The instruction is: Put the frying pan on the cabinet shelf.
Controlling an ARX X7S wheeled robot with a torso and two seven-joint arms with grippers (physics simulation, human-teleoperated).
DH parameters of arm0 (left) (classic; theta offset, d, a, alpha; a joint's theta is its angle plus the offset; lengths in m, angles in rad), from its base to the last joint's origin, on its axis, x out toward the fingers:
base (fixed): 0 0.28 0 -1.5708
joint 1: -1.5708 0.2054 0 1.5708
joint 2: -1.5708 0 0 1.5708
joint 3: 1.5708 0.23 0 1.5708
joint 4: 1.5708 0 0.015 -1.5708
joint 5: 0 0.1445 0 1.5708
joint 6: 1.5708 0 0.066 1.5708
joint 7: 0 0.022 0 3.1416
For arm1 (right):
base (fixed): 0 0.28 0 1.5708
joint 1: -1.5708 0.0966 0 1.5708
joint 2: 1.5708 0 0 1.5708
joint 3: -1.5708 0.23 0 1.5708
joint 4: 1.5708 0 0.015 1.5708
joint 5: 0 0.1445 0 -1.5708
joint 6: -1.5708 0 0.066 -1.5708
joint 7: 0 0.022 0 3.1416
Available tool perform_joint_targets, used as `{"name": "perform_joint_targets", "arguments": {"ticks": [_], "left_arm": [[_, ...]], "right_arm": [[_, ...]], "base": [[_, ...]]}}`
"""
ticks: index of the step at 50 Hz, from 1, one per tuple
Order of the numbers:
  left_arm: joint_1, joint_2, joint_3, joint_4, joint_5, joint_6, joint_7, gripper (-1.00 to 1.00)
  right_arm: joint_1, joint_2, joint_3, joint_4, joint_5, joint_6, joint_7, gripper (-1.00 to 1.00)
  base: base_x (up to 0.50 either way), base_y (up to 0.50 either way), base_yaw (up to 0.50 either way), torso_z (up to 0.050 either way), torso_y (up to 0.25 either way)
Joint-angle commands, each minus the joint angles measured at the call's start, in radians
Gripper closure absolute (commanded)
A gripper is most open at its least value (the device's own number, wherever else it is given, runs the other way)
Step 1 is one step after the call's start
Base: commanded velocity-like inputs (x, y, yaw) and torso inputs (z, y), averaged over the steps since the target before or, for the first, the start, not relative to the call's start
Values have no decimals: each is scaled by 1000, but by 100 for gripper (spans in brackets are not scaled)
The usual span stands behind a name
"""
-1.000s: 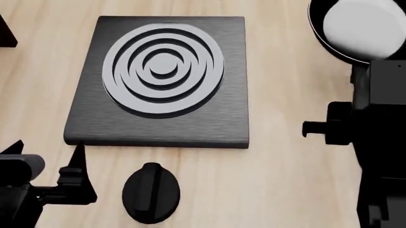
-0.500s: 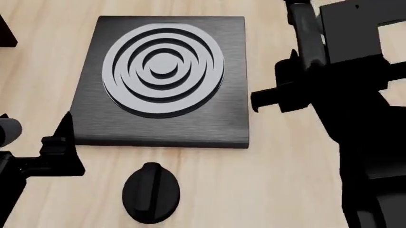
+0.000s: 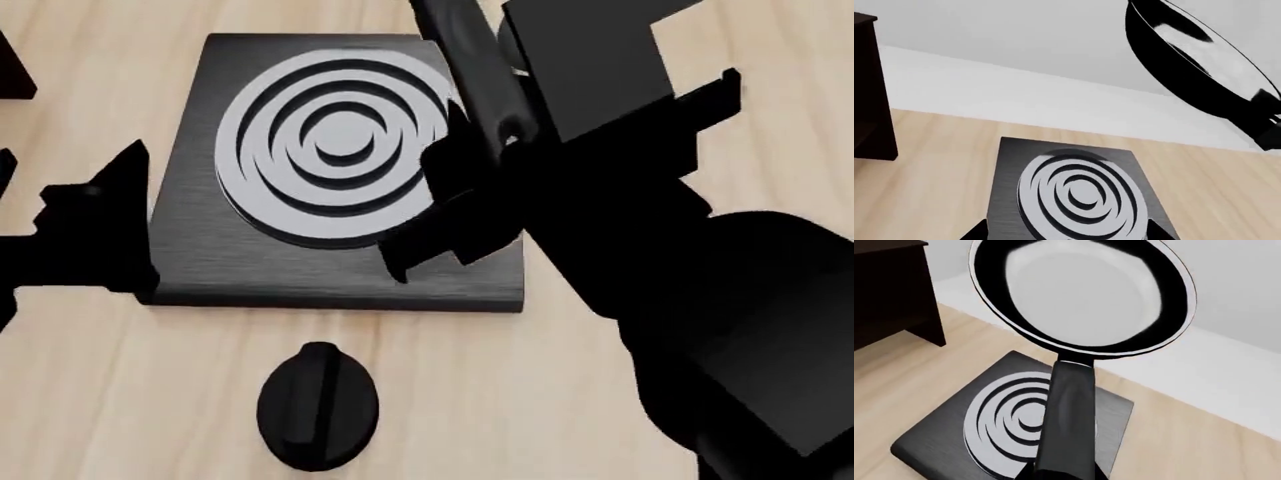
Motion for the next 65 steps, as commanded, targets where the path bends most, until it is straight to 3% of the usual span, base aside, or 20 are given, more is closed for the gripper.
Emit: {"name": "perform_joint_targets", "arguments": {"ticks": [1,3,8,11,20,25,47,58,65], "left_arm": [[-91,0,-122,-54,-310,-82,-172,-100],[-91,17,-173,-94,-450,-80,-293,-100],[-94,-5,-170,-120,-567,-60,-380,-100],[-99,2,-188,-178,-723,-34,-512,-100],[-94,10,-177,-256,-963,108,-680,-100],[-86,6,-175,-284,-1070,191,-753,-100],[38,-28,-116,-256,-1289,300,-839,-100],[-9,-9,-98,-288,-1306,371,-838,-100],[-32,13,-98,-325,-1239,370,-781,-100]], "right_arm": [[29,11,0,-50,220,6,168,100],[34,10,-2,-52,261,8,199,100],[28,19,-15,-54,335,-1,254,100],[19,29,-22,-62,363,-6,272,100],[63,44,-38,-45,605,1,456,100],[70,57,-81,-34,591,-42,443,100],[100,94,-216,8,458,-163,341,100],[90,100,-233,-7,475,-168,347,100],[88,98,-230,-18,512,-156,373,100]], "base": [[0,0,0,0,0],[0,2,-3,0,0],[0,2,-4,0,0],[0,0,-2,0,0],[0,2,-4,1,-1],[0,2,-3,0,0],[0,1,-3,0,0],[0,2,-3,1,0],[0,2,-3,0,-1]]}}
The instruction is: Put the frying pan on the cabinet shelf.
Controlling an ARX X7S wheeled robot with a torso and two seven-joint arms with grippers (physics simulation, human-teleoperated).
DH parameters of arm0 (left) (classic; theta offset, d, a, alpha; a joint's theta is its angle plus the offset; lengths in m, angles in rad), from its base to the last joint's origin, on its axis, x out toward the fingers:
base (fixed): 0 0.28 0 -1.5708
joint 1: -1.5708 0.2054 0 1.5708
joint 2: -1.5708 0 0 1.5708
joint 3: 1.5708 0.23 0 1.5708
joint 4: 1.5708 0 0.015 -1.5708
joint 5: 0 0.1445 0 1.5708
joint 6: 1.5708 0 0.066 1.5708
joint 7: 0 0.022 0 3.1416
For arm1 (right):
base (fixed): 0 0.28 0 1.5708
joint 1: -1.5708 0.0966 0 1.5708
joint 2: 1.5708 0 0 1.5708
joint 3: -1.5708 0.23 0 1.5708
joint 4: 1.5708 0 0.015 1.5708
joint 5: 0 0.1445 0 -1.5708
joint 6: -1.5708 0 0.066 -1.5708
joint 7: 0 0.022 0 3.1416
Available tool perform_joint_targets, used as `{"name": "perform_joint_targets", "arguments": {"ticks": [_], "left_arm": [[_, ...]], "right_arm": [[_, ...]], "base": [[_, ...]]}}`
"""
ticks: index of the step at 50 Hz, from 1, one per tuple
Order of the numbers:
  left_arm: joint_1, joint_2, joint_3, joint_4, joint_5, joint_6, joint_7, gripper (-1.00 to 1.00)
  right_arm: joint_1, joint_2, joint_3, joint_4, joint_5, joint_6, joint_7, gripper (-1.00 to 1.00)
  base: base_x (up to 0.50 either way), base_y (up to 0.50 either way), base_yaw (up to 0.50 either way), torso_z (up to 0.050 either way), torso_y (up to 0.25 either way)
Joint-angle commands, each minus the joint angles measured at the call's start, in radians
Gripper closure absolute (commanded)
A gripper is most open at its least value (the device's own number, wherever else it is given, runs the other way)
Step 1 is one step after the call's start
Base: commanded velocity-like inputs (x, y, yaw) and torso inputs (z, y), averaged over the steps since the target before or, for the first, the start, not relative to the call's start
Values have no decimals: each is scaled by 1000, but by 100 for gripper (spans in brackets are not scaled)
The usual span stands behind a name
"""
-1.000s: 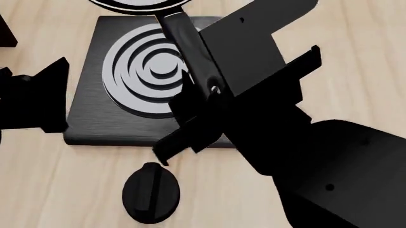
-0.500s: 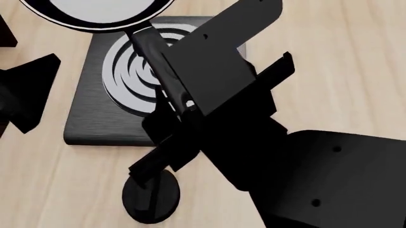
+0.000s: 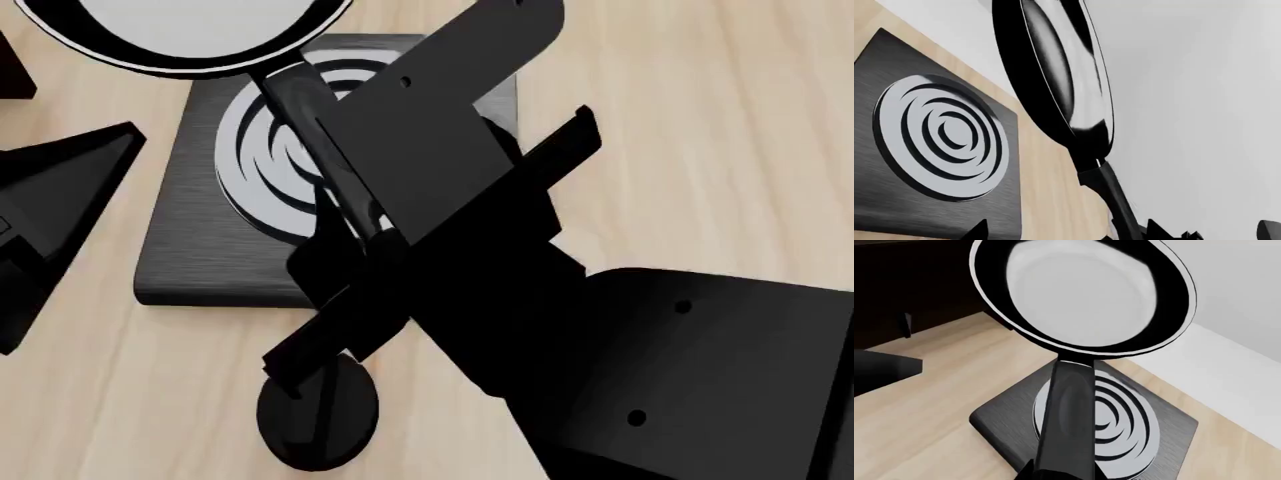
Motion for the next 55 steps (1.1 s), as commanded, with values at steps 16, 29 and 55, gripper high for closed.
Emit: {"name": "perform_joint_targets", "arguments": {"ticks": [16,29,55], "left_arm": [[-33,94,68,-68,94,81,115,-100],[16,96,131,-73,130,108,175,-100],[20,68,186,-98,177,162,244,-100]], "right_arm": [[18,4,2,-19,-17,-27,20,100],[26,1,-5,-20,1,-36,34,100],[6,13,-18,-53,52,-54,60,100]], "base": [[0,1,-3,1,0],[0,2,-3,1,-1],[0,2,-3,0,0]]}}
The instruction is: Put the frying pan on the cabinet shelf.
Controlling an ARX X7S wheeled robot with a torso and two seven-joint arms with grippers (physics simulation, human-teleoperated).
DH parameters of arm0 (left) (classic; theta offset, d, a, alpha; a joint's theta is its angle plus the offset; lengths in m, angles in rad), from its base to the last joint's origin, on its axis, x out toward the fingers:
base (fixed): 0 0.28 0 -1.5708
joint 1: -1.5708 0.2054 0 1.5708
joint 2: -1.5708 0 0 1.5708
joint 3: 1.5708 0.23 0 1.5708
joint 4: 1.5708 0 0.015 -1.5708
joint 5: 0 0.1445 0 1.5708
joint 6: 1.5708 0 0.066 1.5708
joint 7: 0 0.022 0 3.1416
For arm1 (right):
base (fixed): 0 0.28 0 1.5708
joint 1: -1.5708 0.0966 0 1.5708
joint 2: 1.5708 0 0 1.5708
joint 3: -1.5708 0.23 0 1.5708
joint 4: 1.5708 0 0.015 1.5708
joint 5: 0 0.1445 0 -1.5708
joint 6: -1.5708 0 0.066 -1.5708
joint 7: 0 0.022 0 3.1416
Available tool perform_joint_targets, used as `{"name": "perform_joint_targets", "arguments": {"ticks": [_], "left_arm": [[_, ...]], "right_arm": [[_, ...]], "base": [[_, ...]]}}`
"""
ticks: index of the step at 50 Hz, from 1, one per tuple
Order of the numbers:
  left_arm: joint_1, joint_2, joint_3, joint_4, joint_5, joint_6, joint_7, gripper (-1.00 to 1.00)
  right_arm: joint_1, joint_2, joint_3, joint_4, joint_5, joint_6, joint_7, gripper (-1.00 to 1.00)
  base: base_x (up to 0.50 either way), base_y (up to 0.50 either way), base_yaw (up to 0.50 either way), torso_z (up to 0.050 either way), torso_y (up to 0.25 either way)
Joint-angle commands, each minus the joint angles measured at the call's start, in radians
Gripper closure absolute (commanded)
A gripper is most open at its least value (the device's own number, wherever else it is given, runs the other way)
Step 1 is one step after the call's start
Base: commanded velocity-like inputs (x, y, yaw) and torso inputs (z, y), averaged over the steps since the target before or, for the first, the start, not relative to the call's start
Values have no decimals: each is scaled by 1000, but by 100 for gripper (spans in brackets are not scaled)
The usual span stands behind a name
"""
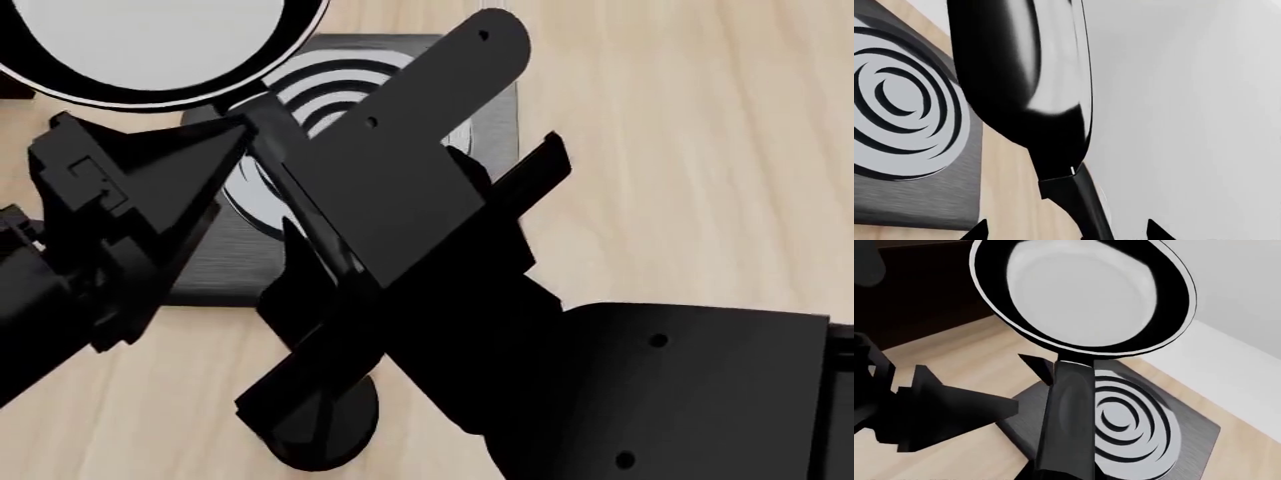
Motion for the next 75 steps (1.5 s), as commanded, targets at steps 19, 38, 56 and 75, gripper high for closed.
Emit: {"name": "perform_joint_targets", "arguments": {"ticks": [19,38,56,75], "left_arm": [[31,-3,64,-49,78,56,111,-100],[21,17,133,-102,127,94,167,-100],[14,5,183,-130,152,132,206,-100],[0,-44,168,-114,246,195,248,100]], "right_arm": [[-4,19,22,-44,-15,-28,20,100],[-33,40,5,-67,-20,-55,8,100],[-48,65,6,-83,-4,-70,18,100],[-55,72,-3,-86,14,-78,38,100]], "base": [[0,2,-3,1,-1],[0,2,-3,1,-1],[0,2,-3,1,-1],[0,2,-3,1,0]]}}
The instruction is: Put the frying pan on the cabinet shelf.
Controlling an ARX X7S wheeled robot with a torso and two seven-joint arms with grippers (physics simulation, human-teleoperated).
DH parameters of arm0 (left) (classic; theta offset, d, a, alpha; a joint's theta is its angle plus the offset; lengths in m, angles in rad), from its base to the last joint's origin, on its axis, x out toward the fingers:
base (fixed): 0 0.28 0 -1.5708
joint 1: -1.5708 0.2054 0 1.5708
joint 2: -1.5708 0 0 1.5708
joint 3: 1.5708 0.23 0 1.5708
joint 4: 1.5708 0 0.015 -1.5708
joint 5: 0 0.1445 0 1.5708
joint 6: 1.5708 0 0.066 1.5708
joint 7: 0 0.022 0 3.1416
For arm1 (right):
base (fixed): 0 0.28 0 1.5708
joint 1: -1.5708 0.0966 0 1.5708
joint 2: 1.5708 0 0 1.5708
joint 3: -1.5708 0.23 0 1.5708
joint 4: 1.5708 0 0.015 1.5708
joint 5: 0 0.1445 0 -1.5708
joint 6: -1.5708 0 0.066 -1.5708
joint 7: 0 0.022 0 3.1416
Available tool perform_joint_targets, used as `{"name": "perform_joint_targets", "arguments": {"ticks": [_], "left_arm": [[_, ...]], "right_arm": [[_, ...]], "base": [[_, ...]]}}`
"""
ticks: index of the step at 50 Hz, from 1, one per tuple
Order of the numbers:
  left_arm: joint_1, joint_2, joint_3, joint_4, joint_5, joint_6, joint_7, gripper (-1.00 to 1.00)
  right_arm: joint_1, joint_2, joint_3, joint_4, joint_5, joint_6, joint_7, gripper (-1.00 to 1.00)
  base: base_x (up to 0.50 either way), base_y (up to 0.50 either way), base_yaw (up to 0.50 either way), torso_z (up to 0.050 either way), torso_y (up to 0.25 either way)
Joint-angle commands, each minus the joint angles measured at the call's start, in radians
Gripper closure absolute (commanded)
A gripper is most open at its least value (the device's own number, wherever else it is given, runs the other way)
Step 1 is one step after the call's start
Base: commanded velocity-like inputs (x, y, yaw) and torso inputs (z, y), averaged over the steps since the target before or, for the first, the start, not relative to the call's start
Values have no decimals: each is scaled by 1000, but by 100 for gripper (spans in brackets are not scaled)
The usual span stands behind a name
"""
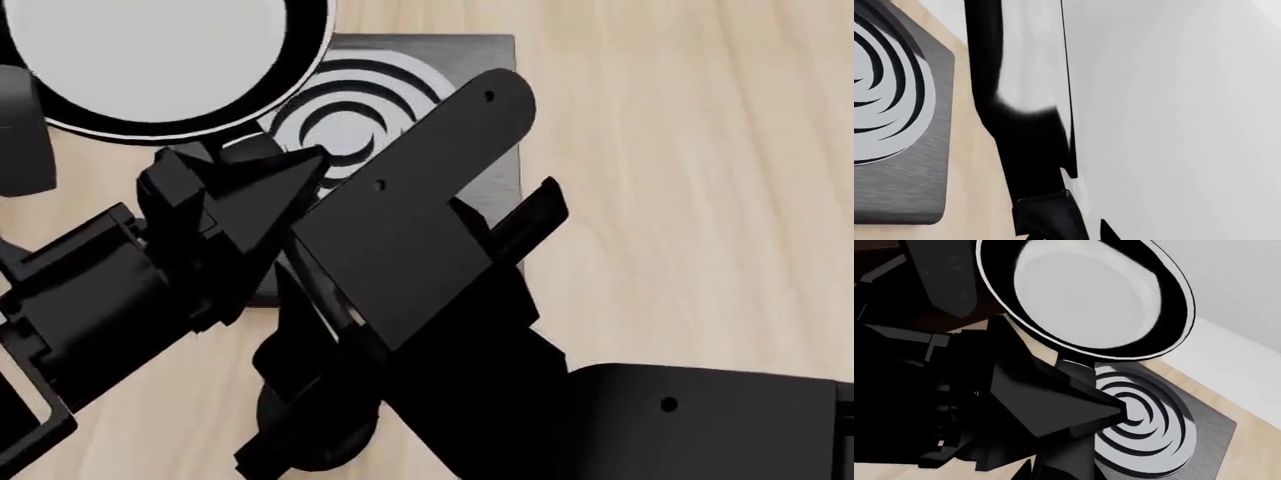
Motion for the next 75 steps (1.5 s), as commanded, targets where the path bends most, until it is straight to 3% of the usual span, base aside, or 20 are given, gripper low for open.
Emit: {"name": "perform_joint_targets", "arguments": {"ticks": [1,19,20,52,75], "left_arm": [[-23,-40,-28,-22,122,44,8,100],[-54,-75,-50,-71,200,106,61,100],[-59,-79,-50,-79,204,108,65,100],[-235,-244,-165,-204,241,189,106,100],[-319,-254,-240,-296,337,342,142,100]], "right_arm": [[12,16,19,-13,-26,-3,24,100],[18,23,26,-17,20,-6,75,100],[12,26,25,-21,18,-7,73,-100],[13,56,31,-35,111,-15,151,-100],[-40,49,7,-50,84,-48,148,-100]], "base": [[0,0,-8,0,0],[0,1,-3,1,-1],[0,0,0,0,0],[0,1,-3,0,0],[0,1,-3,1,0]]}}
